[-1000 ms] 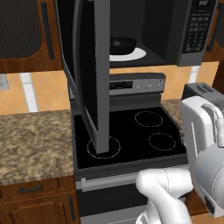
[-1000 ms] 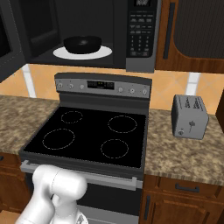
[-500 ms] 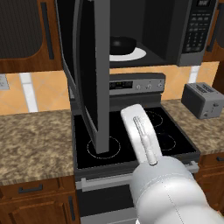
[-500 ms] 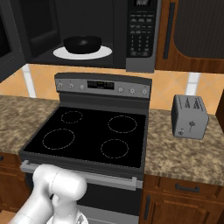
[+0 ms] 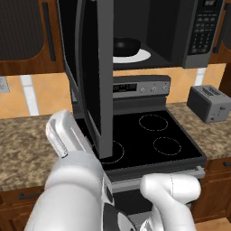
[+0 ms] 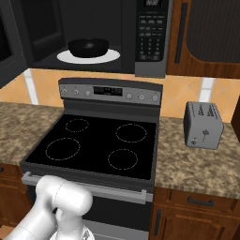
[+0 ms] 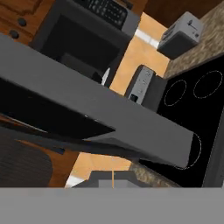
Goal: Open the microwave, place the bowl with waffle inside the microwave, then close the microwave door and turn it on.
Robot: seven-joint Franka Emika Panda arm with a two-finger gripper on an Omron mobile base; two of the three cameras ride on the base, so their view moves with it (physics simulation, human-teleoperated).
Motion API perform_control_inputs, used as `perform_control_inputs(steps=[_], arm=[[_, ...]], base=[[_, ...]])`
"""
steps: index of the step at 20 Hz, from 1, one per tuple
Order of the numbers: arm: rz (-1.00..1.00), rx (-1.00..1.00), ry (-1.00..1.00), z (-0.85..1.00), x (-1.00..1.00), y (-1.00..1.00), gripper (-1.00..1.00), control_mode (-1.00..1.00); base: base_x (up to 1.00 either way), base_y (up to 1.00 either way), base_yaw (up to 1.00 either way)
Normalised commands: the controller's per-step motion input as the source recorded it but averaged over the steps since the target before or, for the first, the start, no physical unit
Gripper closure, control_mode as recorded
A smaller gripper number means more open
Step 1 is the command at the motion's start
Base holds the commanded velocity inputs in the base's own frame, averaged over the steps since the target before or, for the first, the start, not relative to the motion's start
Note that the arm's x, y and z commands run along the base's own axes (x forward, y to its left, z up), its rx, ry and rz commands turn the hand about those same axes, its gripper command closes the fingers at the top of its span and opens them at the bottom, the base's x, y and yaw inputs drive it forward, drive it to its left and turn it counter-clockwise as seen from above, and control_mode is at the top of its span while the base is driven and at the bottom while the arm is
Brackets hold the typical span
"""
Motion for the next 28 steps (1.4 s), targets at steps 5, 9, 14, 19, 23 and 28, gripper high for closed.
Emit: perform_control_inputs(steps=[5, 9, 14, 19, 23, 28], arm=[[-0.06, -0.16, 0.04, -0.73, 1.00, 0.65, 1.00, -1.00], [-0.03, -0.12, -0.19, 0.10, 0.79, 0.20, 1.00, -1.00], [-0.06, -0.10, -0.25, 0.28, 0.55, -0.10, 1.00, -1.00], [-0.08, -0.02, -0.07, 0.55, 0.00, -0.72, 1.00, -1.00], [-0.08, 0.00, -0.03, 0.52, 0.00, -0.99, 1.00, -1.00], [-0.07, 0.00, -0.04, 0.50, 0.00, -1.00, 1.00, -1.00]], base=[[0.00, 0.00, 0.00], [0.00, 0.00, 0.00], [0.00, 0.00, 0.00], [0.00, 0.00, 0.00], [0.00, 0.00, 0.00], [0.00, 0.00, 0.00]])
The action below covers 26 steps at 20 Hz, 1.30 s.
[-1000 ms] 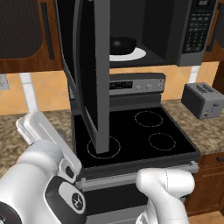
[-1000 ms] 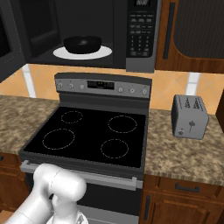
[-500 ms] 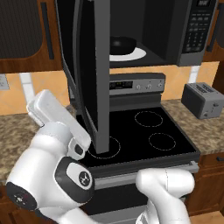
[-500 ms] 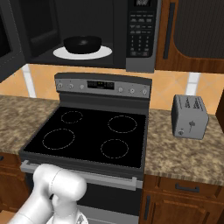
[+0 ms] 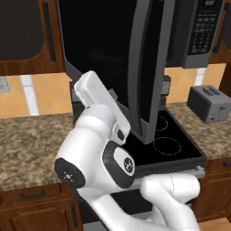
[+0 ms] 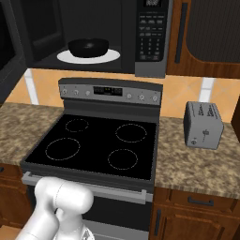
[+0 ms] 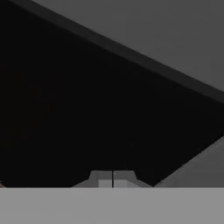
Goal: Open the microwave, place the bowl with waffle inside the microwave, then close the microwave door and turn it on.
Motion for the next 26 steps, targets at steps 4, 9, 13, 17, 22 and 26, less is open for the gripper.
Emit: perform_control_inputs(steps=[4, 9, 13, 17, 22, 26], arm=[[-0.02, 0.00, -0.01, 0.41, 0.30, -1.00, 1.00, -1.00], [0.00, 0.01, 0.00, 0.38, 0.70, -1.00, 1.00, -1.00], [0.00, 0.01, 0.04, 0.34, 0.99, -0.88, 1.00, -1.00], [0.01, 0.02, 0.14, 0.19, 1.00, -0.48, 1.00, -1.00], [0.12, 0.04, 0.17, 0.06, 1.00, -0.26, 1.00, -1.00], [0.23, 0.10, 0.04, 0.24, 0.98, -0.25, 1.00, -1.00]], base=[[0.00, 0.00, 0.00], [0.00, 0.00, 0.00], [0.00, 0.00, 0.00], [0.00, 0.00, 0.00], [0.00, 0.00, 0.00], [0.00, 0.00, 0.00]])
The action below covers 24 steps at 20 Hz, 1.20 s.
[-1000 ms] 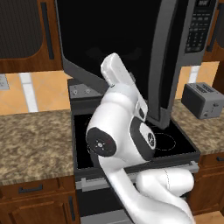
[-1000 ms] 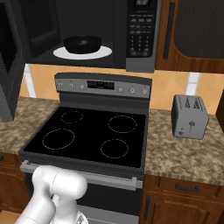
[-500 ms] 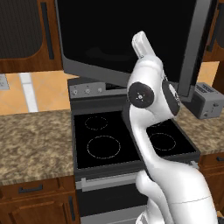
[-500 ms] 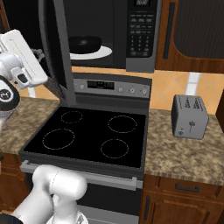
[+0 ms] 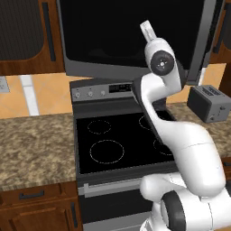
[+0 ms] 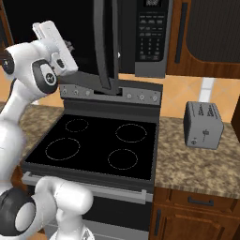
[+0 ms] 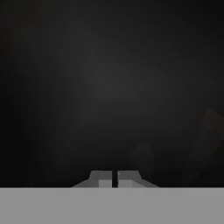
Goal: Open the microwave, place the bowl with waffle inside the microwave, then close the microwave door and turn it on.
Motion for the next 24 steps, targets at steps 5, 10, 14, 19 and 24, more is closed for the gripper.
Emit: perform_control_inputs(steps=[5, 10, 14, 19, 24], arm=[[0.24, 0.09, 0.03, 0.02, 0.90, -0.15, 1.00, -1.00], [0.20, 0.12, 0.19, 0.00, 0.99, -0.15, 1.00, -1.00], [0.15, 0.10, 0.19, 0.01, 0.94, -0.11, 1.00, -1.00], [0.08, 0.01, -0.01, -0.45, 0.84, 0.00, 1.00, -1.00], [0.03, 0.02, -0.07, -0.33, 0.29, 0.00, 1.00, -1.00]], base=[[0.00, 0.00, 0.00], [0.00, 0.00, 0.00], [0.00, 0.00, 0.00], [0.00, 0.00, 0.00], [0.00, 0.00, 0.00]])
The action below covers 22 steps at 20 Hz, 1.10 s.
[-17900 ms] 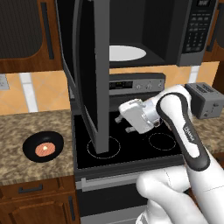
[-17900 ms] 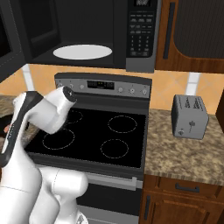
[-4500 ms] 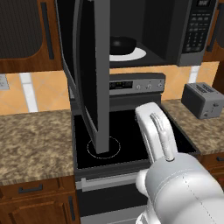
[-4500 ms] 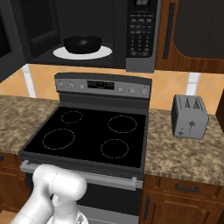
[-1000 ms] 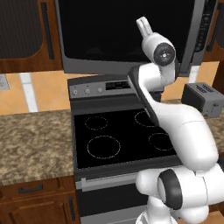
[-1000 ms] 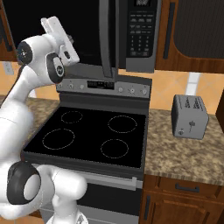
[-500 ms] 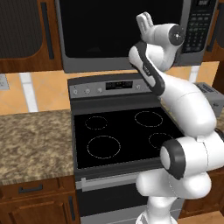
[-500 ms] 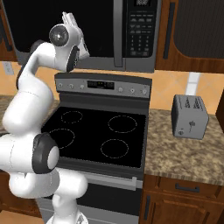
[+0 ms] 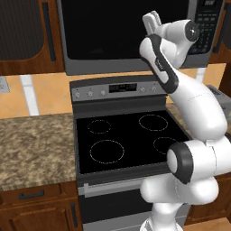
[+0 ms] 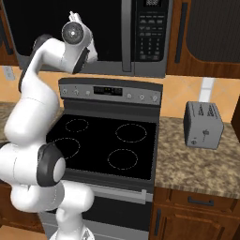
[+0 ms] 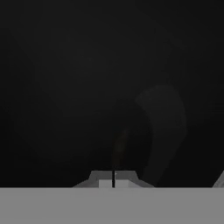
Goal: Open the microwave, place the bowl with waffle inside the microwave, then close the microwave door and turn it on.
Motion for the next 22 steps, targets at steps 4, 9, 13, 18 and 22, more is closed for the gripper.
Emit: perform_control_inputs(steps=[4, 9, 13, 18, 22], arm=[[0.00, 0.07, -0.13, 0.32, -0.92, -0.33, 1.00, -1.00], [0.05, 0.14, 0.00, 0.18, -1.00, -0.49, 1.00, -1.00], [0.04, 0.17, 0.15, -0.10, -0.86, -0.53, 1.00, -1.00], [0.08, 0.15, 0.03, -0.03, -0.06, -0.53, 1.00, -1.00], [0.10, 0.23, 0.00, -0.16, -0.23, -0.65, 1.00, -1.00]], base=[[0.00, 0.00, 0.00], [0.00, 0.00, 0.00], [0.00, 0.00, 0.00], [0.00, 0.00, 0.00], [0.00, 0.00, 0.00]])
